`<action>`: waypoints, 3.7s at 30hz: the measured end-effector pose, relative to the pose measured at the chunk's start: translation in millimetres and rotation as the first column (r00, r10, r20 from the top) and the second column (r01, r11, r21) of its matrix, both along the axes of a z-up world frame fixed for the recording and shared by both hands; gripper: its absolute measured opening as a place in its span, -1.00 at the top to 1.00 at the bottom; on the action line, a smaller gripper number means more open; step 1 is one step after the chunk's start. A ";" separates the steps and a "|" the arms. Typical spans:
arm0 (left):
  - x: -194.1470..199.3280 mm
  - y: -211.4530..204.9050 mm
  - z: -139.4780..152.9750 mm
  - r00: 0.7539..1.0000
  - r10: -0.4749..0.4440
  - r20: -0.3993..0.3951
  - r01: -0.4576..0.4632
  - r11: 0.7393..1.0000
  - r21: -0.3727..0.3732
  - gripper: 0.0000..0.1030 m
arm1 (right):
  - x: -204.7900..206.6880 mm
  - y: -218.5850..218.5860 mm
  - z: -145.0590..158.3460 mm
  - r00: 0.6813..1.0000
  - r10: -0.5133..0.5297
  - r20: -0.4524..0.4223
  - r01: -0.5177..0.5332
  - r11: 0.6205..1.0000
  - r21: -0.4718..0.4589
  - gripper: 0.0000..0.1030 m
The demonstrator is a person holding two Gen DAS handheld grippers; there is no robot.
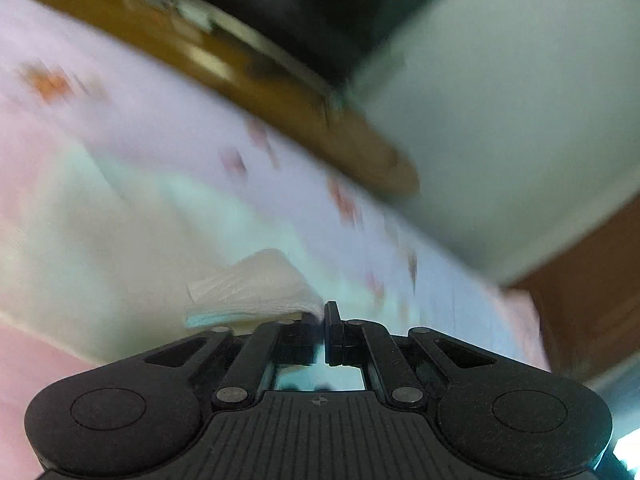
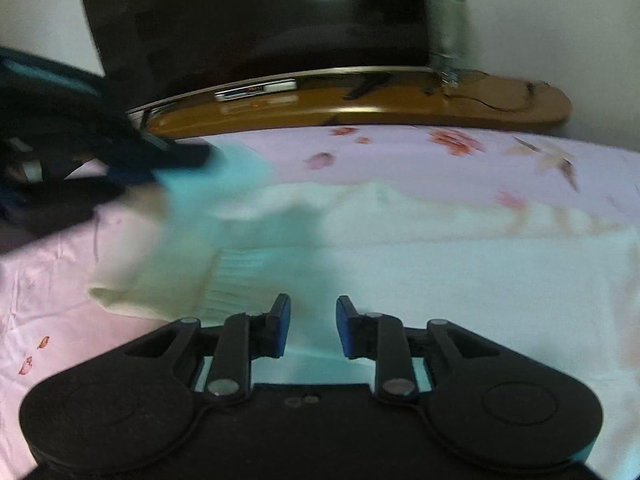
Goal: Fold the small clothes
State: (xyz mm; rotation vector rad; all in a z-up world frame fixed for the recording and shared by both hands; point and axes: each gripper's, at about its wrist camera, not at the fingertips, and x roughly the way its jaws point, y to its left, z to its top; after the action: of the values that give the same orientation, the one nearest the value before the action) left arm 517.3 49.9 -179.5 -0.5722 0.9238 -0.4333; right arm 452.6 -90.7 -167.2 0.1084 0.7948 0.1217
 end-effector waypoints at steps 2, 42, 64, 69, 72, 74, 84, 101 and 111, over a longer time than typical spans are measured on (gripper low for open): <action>4.2 -22.8 -14.4 0.994 -0.050 -0.101 0.050 0.999 0.002 0.95 | -8.7 -18.4 -1.4 1.000 -0.020 -0.016 0.020 1.000 0.012 0.38; -64.8 59.1 -33.1 0.958 0.189 0.215 -0.250 0.918 0.309 0.95 | -21.2 -144.3 -4.4 0.934 -0.355 0.045 0.354 0.935 0.026 0.91; -76.4 38.9 -34.5 0.962 0.084 0.259 -0.189 0.889 0.416 0.95 | -48.1 -150.0 16.5 0.916 -0.272 0.295 0.281 0.960 0.013 0.90; -76.8 36.9 -33.2 0.964 0.083 0.252 -0.187 0.886 0.425 0.95 | -39.5 -180.4 -20.5 0.922 -0.382 0.059 0.382 0.924 0.018 0.90; -76.9 36.3 -33.0 0.965 0.075 0.253 -0.182 0.884 0.432 0.95 | -48.7 -184.9 -23.2 0.911 -0.411 0.032 0.408 0.911 0.064 0.89; -76.8 37.1 -30.8 0.968 0.076 0.240 -0.176 0.886 0.428 0.95 | -46.1 -184.2 -19.8 0.915 -0.403 0.011 0.402 0.914 0.059 0.78; -73.6 66.1 2.0 0.989 0.063 0.134 -0.101 0.951 0.291 0.95 | -57.0 -207.7 -13.3 0.888 -0.459 -0.016 0.456 0.876 0.161 0.72; -40.6 21.5 -19.3 0.992 0.055 0.115 -0.090 0.937 0.337 0.95 | -45.2 -186.2 -18.8 0.917 -0.399 -0.014 0.397 0.906 0.148 0.53; -45.5 49.2 -26.4 0.982 0.001 0.191 -0.078 0.917 0.392 0.95 | -49.8 -186.6 -16.8 0.912 -0.410 -0.008 0.403 0.892 0.203 0.49</action>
State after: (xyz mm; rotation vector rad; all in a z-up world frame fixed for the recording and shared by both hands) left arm 471.7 99.0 -205.9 -0.1725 0.7888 -0.2457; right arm 402.8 -277.2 -184.1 0.4618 0.7074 -0.1955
